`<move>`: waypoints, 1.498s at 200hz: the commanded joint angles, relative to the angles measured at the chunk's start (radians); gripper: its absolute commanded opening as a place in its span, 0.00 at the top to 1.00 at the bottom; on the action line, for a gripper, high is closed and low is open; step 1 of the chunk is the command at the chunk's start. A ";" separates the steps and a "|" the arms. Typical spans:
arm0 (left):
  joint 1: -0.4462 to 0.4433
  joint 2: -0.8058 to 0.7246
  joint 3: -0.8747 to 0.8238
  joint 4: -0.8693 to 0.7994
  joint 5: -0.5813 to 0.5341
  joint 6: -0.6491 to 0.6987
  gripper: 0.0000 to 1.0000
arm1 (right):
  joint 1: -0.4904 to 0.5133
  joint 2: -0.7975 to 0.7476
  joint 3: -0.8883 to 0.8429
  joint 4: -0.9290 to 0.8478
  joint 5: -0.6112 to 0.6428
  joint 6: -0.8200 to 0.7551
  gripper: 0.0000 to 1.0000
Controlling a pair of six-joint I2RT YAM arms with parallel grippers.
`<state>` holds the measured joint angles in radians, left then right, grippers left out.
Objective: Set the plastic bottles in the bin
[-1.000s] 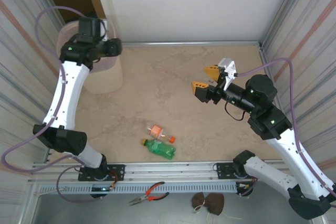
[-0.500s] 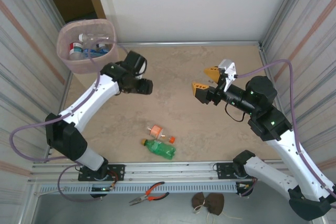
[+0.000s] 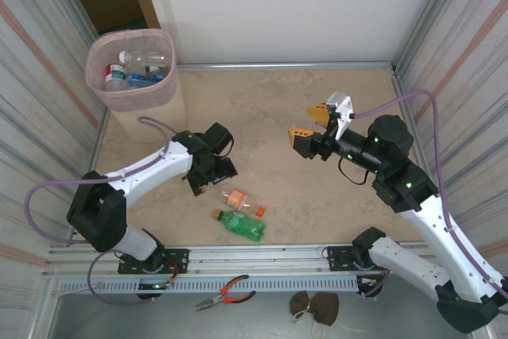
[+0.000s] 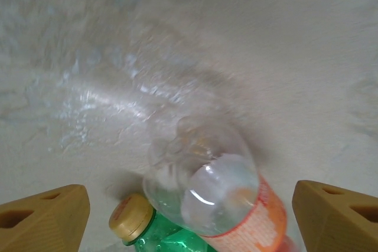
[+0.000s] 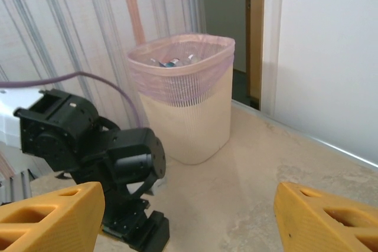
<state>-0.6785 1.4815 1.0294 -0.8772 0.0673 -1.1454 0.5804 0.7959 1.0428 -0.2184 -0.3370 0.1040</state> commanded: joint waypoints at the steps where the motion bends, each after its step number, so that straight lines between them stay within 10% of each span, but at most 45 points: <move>1: -0.004 -0.035 -0.062 0.103 0.094 -0.131 0.11 | -0.005 -0.018 -0.008 -0.006 -0.009 0.025 0.25; 213: -0.014 0.160 -0.100 0.416 0.236 -0.212 0.35 | -0.018 -0.009 0.002 -0.048 0.007 0.034 0.25; 299: 0.030 0.038 0.023 0.364 0.096 0.045 0.37 | -0.027 -0.014 0.009 -0.057 0.032 0.027 0.24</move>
<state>-0.6773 1.5978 1.0180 -0.5140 0.2260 -1.2404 0.5644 0.7940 1.0393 -0.2749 -0.3279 0.1226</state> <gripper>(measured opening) 0.633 0.755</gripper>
